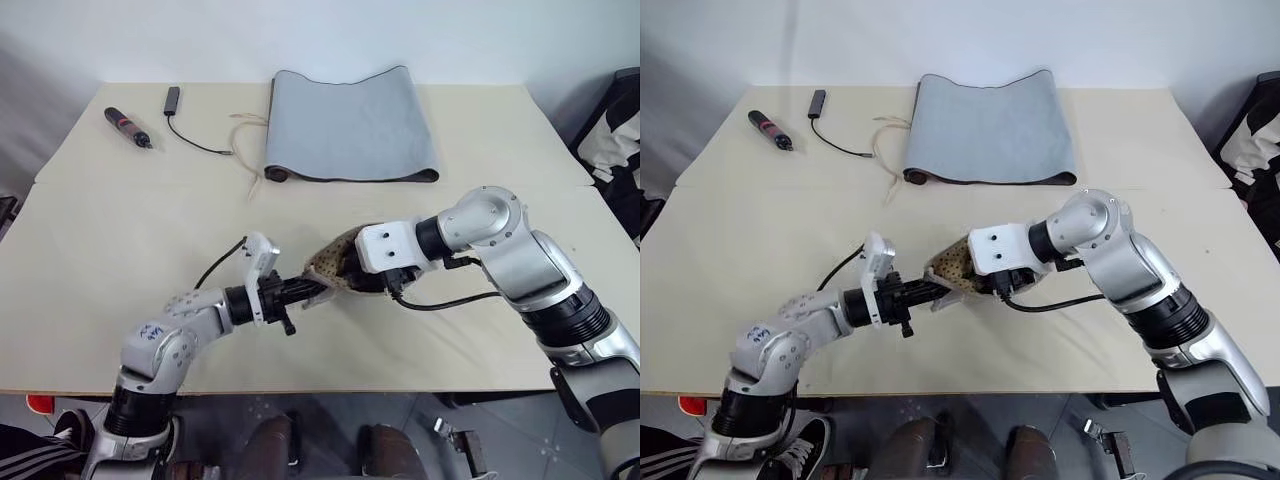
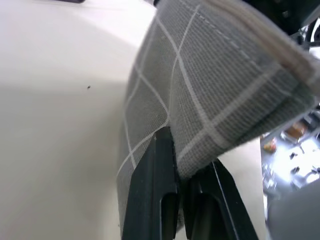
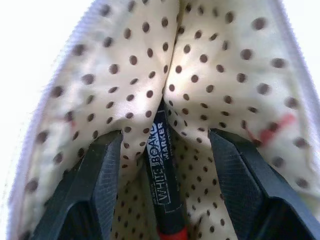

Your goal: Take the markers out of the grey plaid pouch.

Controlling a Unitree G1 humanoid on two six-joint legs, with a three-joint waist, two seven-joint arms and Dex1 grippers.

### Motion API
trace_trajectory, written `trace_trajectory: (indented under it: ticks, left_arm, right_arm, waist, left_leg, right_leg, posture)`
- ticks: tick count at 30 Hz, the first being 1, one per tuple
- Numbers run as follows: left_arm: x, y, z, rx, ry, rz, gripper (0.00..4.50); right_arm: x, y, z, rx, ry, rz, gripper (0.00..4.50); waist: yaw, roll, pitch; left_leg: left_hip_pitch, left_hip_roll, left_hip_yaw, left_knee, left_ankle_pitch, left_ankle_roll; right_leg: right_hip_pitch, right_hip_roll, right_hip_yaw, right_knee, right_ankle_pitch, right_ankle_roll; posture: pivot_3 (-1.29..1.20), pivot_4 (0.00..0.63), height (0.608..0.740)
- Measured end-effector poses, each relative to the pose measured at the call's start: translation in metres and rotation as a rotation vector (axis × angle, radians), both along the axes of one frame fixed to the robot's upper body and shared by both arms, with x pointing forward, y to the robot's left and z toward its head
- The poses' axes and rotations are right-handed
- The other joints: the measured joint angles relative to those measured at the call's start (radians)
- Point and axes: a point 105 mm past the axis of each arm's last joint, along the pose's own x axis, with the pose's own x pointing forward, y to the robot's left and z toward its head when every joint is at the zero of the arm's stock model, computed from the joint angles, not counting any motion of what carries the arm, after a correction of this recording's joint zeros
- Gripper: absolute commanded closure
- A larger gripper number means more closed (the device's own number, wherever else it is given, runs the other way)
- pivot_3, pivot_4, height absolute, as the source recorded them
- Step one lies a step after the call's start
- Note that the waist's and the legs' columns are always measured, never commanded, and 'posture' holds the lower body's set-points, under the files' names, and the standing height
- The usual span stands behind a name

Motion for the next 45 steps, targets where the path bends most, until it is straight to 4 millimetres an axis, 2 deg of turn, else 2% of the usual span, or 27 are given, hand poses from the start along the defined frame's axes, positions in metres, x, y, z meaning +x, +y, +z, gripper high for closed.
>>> trace_trajectory:
  ticks: [6,9,24,29,39,42,44,45]
  left_arm:
    - [0.000,-0.002,0.004,0.046,-0.003,0.004,4.50]
    - [-0.001,-0.001,0.001,0.046,0.009,0.006,4.50]
    - [0.004,-0.003,0.001,-0.018,0.041,0.066,4.50]
    - [0.003,-0.001,-0.001,0.053,0.037,0.045,4.50]
    - [-0.001,-0.005,-0.002,0.097,0.016,0.009,4.50]
    - [-0.001,-0.005,-0.002,0.097,0.013,0.007,4.50]
    - [0.000,-0.005,-0.001,0.094,0.002,0.007,4.50]
    - [0.000,-0.005,0.000,0.094,-0.001,0.008,4.50]
  right_arm:
    - [0.007,-0.006,-0.004,-0.024,-0.007,-0.028,1.66]
    - [0.010,-0.009,-0.006,-0.031,-0.003,-0.042,2.21]
    - [0.010,-0.006,0.003,-0.026,-0.031,-0.019,2.21]
    - [0.015,-0.005,0.006,-0.034,-0.100,0.004,2.21]
    - [0.021,-0.008,0.002,-0.043,-0.100,-0.016,2.21]
    - [0.020,-0.009,0.000,-0.055,-0.084,-0.013,2.77]
    - [0.019,-0.010,-0.001,-0.065,-0.073,-0.008,3.51]
    - [0.019,-0.010,-0.001,-0.067,-0.070,-0.008,3.62]
  waist:
    - [-0.003,0.000,0.000]
    - [-0.002,0.000,0.000]
    - [-0.001,0.000,0.000]
    - [-0.002,0.000,0.000]
    - [-0.002,0.000,0.000]
    - [-0.002,0.000,0.000]
    - [-0.001,0.000,0.000]
    - [-0.001,0.000,0.000]
  left_leg:
    - [0.000,0.001,0.000,0.000,0.001,0.001]
    - [0.000,0.001,0.000,0.000,0.001,0.001]
    - [0.000,0.001,0.000,0.001,0.000,0.000]
    - [0.000,0.001,0.000,0.001,0.000,0.000]
    - [0.000,0.001,0.000,0.001,0.000,0.000]
    - [0.000,0.001,0.000,0.001,0.000,0.000]
    - [0.000,0.001,0.000,0.001,0.000,0.000]
    - [0.000,0.001,0.000,0.001,0.000,0.000]
  right_leg:
    - [0.000,0.002,0.000,0.001,0.000,0.000]
    - [0.001,0.002,0.000,0.000,0.000,0.000]
    - [0.001,0.002,0.000,0.000,0.000,0.000]
    - [0.001,0.002,0.000,0.000,0.000,0.000]
    - [0.001,0.002,0.001,0.000,0.000,0.000]
    - [0.001,0.002,0.001,0.000,0.000,0.000]
    - [0.001,0.002,0.001,0.000,0.000,0.000]
    - [0.001,0.002,0.001,0.000,0.000,0.000]
  posture:
    - [0.00,0.150,0.740]
    - [0.00,0.150,0.740]
    - [0.00,0.150,0.740]
    - [0.00,0.150,0.740]
    - [0.00,0.150,0.740]
    - [0.00,0.150,0.740]
    - [0.00,0.150,0.740]
    - [0.00,0.150,0.740]
